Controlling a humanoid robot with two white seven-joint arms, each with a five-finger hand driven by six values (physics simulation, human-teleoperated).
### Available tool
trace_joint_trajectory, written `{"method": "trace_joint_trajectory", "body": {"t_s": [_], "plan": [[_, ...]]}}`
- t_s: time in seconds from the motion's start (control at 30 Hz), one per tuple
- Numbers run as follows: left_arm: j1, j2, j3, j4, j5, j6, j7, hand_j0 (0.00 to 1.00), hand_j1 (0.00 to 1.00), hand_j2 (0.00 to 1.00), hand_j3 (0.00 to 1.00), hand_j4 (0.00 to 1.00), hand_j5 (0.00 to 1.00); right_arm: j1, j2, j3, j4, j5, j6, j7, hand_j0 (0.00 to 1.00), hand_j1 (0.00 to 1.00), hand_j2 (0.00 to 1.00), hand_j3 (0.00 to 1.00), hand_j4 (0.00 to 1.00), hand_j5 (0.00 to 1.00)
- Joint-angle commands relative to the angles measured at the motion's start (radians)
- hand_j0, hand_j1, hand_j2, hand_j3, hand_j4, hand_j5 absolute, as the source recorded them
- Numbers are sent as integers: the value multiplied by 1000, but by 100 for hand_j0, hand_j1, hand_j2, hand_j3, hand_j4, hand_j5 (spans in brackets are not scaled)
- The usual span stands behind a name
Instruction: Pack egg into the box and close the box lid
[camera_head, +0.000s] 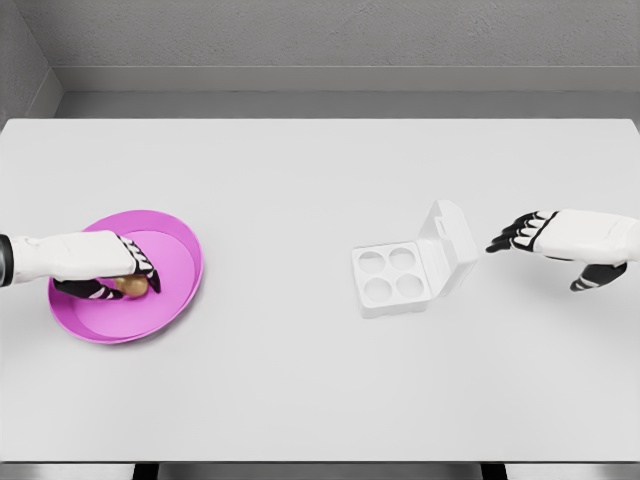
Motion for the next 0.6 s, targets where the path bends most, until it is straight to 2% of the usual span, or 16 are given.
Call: {"method": "trace_joint_trajectory", "body": {"t_s": [0.0,0.37,0.57], "plan": [[0,1,0,-1,5,2,0,60,60,60,60,60,60,0,-2,-2,0,-5,2,0,100,100,100,100,100,100],[0,1,0,-2,5,2,0,43,43,43,43,43,43,2,-3,-2,0,-7,2,0,100,100,100,100,100,100],[-12,1,3,-14,7,2,2,41,41,41,41,41,41,3,-5,-2,0,-7,2,0,100,100,100,100,100,100]]}}
